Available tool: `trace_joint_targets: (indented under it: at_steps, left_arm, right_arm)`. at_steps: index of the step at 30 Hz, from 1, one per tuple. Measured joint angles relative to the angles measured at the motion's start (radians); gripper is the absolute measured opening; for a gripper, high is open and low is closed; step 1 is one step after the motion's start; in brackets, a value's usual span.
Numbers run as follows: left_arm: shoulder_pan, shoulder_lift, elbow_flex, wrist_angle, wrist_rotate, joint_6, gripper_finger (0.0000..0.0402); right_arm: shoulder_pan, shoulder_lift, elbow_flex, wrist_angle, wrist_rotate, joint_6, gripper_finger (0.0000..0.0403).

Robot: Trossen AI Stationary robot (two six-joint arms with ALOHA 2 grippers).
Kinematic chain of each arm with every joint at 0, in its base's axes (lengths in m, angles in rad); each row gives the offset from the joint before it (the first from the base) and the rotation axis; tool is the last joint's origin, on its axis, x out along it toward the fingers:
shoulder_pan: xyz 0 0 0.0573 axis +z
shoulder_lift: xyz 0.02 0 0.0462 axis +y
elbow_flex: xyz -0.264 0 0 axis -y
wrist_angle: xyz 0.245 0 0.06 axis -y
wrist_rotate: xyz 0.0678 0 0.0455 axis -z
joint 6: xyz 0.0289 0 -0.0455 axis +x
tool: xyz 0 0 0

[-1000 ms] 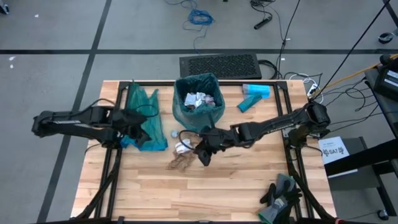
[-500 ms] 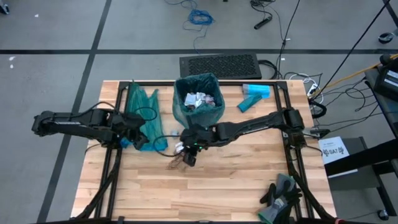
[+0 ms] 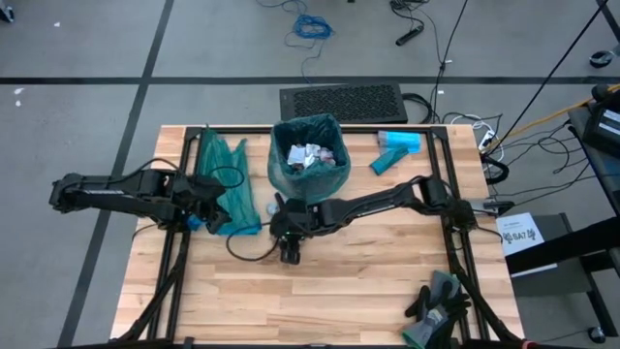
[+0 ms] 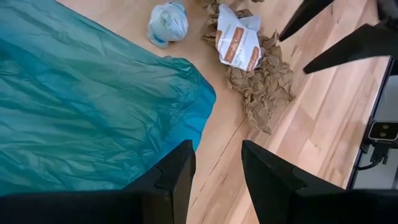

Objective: Place trash/remove bag and relplace
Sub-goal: Put the white paper into the blue trash bag inside the black trash bin

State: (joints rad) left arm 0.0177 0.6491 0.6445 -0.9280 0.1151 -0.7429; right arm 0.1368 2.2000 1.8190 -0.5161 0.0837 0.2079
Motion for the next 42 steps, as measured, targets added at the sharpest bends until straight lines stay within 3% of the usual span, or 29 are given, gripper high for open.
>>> trace_joint_targets:
  at_steps: [8,14,19,24,28,42]
  left_arm:
    - [0.000,0.000,0.000,-0.001,0.006,0.000,0.0137]
    - [0.000,0.000,0.000,-0.001,0.016,0.000,0.0137]
    - [0.000,0.000,0.000,-0.001,0.019,0.000,0.0137]
    - [0.000,0.000,0.000,0.000,0.019,0.000,0.0137]
    - [0.000,0.000,0.000,0.003,0.019,0.000,0.0137]
    - [0.000,0.000,0.001,0.016,0.011,0.024,0.0137]
  right_arm:
    - [-0.007,0.069,0.009,-0.004,0.053,-0.077,0.0245]
    - [-0.006,0.090,0.009,-0.032,0.256,-0.165,0.0239]
    - [-0.030,0.093,0.009,-0.078,0.199,-0.189,0.0189]
    - [-0.047,0.111,0.009,-0.088,0.116,-0.154,0.0096]
    - [-0.041,0.112,0.009,-0.126,0.099,-0.036,0.0014]
    - [0.090,-0.015,0.008,-0.346,0.046,0.347,0.0000]
